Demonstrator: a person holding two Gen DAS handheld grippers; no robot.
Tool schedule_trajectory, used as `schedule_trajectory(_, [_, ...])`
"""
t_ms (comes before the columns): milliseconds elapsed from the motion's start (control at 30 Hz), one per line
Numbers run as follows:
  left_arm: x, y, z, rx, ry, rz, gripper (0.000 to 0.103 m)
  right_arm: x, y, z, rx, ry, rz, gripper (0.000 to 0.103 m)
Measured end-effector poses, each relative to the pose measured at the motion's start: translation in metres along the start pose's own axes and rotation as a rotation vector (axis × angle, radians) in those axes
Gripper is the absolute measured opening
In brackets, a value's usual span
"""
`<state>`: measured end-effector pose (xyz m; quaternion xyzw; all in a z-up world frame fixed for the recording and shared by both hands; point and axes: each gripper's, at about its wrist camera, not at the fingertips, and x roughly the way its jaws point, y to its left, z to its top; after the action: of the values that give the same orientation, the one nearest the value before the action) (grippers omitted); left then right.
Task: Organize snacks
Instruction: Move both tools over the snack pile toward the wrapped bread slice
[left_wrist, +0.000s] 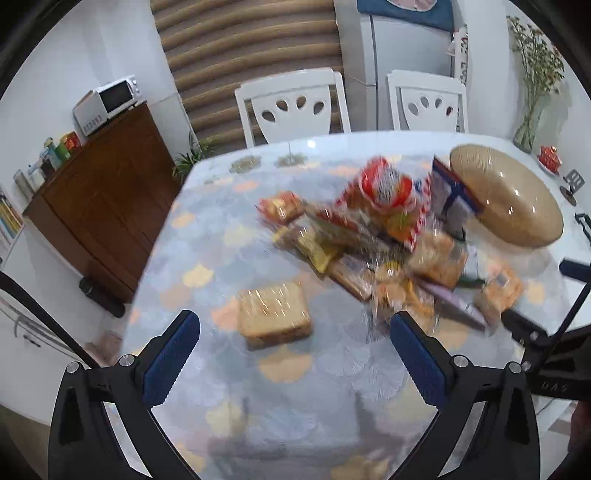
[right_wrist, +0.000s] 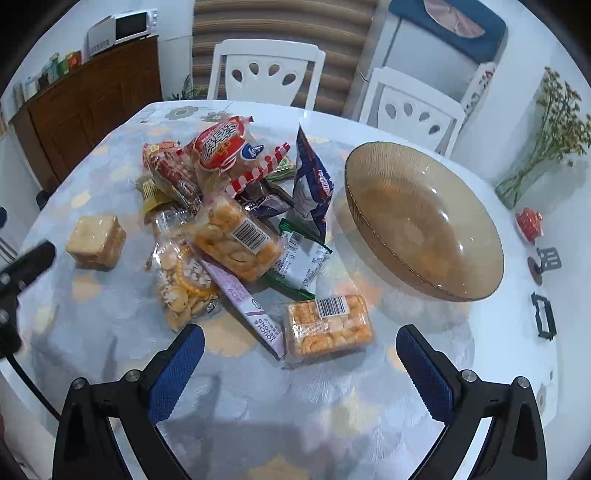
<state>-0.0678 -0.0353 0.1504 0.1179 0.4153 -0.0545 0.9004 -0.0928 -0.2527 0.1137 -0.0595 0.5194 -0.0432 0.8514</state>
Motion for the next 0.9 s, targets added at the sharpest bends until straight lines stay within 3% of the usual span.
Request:
schedule_trajectory(200, [-0.018, -0.004, 0.028, 0.086, -0.054, 0.004, 0.102, -0.007, 0.004, 0.006, 0.069, -0.004, -0.042, 0.103])
schedule_trajectory(333, [-0.009, -0.016, 0.037, 0.161, -0.055, -0.009, 0.102, -0.008, -0.003, 0.005, 0.137, 0.027, -0.061, 0.103])
schedule_trajectory(567, [0.015, -0.039, 0.06, 0.201, 0.01, -0.167, 0.102, -0.01, -0.017, -0.017, 0.3, 0.11, -0.086, 0.103])
schedule_trajectory(767, [0.024, -0.067, 0.081, 0.258, 0.007, -0.222, 0.102, -0.01, -0.013, -0.029, 0.355, 0.104, -0.079, 0.103])
schedule_trajectory(900, [0.027, -0.097, 0.085, 0.385, -0.013, -0.232, 0.102, -0.013, -0.008, -0.034, 0.338, 0.105, -0.082, 0.103])
